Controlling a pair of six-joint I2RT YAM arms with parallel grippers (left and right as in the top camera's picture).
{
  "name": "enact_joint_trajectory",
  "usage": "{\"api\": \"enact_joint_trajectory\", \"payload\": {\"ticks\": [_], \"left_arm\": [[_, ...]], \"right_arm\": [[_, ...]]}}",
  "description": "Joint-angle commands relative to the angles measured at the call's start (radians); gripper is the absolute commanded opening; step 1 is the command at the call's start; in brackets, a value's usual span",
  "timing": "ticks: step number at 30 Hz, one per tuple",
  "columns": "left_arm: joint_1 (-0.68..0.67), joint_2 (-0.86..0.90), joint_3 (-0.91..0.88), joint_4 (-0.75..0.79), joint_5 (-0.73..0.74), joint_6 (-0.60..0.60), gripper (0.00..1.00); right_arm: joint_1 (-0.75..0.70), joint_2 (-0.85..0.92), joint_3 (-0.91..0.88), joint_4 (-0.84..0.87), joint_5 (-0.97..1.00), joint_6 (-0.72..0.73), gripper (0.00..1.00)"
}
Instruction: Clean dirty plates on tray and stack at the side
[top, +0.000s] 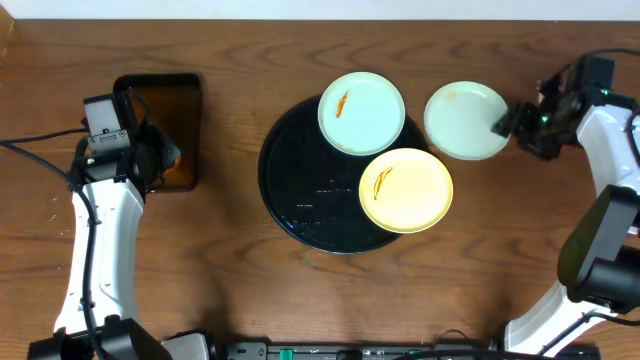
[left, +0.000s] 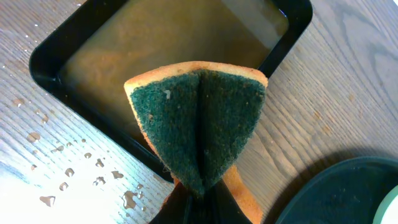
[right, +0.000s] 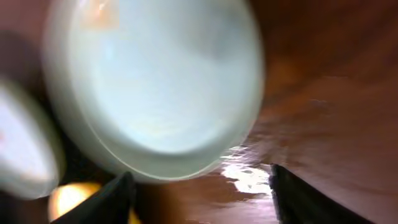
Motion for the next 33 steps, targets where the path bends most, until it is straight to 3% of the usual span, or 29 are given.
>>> {"api": "enact_joint_trajectory", "payload": {"ticks": [1,7,12,18,24,30,33], "left_arm": [[0.003,0.003,-0.003,-0.002,-0.004,0.020,0.08],[0.003,0.003,-0.003,0.005,-0.005,0.020,0.08],[0.003,0.003,-0.003,0.002,-0.005,0.020,0.08],[0.003,0.003,-0.003,0.001,-0.005,0.020,0.08],[0.003,0.003,-0.003,0.001,-0.005,0.020,0.08],[0.003,0.003,-0.003,0.001,-0.005,0.020,0.08],[0.003,0.003,-0.003,0.001,-0.005,0.020,0.08]], "right_arm": [[0.131,-0.024,0.087,-0.055,-0.018,-0.049,0.97],[0.399,0.000,0.098,-0.002,0.170,-0.024,0.99],[0.503,0.053,0.098,0.171,0.337,0.080,0.99],[0.570,0.184,0.098,0.295,0.375,0.150,0.99],[0.597,0.209,0.098,0.288,0.359,0.156,0.78],[0.613,0.210,0.095,0.284,0.342,0.197,0.65],[0.619,0.210,0.091,0.287,0.342,0.198,0.54]]}}
